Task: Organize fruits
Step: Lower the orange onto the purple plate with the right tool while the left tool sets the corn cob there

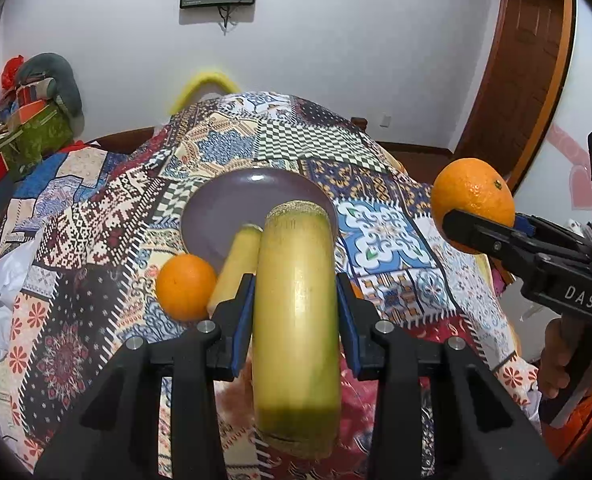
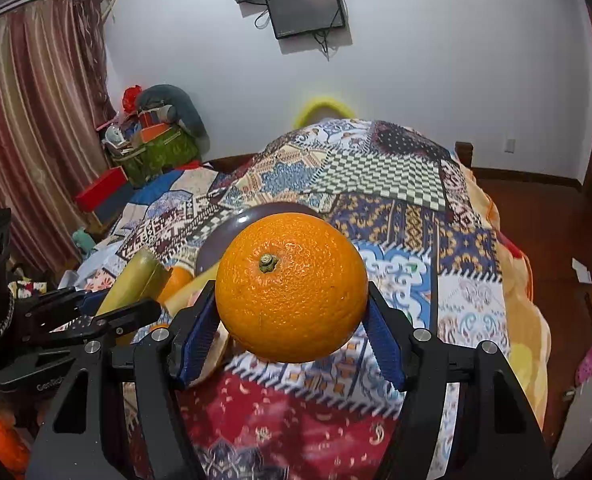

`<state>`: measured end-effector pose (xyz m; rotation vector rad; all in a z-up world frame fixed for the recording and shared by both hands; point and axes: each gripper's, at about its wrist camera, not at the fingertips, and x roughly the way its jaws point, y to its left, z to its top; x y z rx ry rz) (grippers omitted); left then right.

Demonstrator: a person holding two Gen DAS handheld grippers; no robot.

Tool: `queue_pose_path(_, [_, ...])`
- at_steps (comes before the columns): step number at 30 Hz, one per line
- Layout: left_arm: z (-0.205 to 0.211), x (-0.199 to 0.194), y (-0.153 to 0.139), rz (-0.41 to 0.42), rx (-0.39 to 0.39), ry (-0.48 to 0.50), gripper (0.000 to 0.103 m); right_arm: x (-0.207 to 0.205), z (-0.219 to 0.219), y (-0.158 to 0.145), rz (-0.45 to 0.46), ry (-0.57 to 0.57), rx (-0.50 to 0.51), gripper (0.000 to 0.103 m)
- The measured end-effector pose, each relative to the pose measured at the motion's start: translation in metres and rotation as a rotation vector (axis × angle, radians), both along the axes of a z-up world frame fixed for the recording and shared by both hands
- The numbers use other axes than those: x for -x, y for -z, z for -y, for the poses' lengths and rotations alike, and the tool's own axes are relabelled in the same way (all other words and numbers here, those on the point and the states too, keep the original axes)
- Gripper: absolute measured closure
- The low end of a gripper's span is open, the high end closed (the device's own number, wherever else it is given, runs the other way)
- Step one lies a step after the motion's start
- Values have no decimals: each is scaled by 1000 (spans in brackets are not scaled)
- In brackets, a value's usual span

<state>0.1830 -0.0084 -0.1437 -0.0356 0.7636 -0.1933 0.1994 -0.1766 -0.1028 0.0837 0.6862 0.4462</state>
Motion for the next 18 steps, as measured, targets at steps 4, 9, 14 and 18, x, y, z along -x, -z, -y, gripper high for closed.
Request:
queue_pose_path(4, [-8, -12, -5, 20, 7, -15, 65, -10, -5, -3, 12, -2, -1, 38])
queue_pose_path(9, [-17, -29, -10, 41, 10, -35, 65, -24, -15, -4, 20, -6, 2, 38])
queue_pose_path(14, [-28, -52, -12, 55, 3, -62, 65, -40, -23, -2, 23, -17, 11, 38])
queue_pose_path(18, [-38, -72, -9, 48, 7, -81, 65, -54, -29, -2, 30, -22, 20, 38])
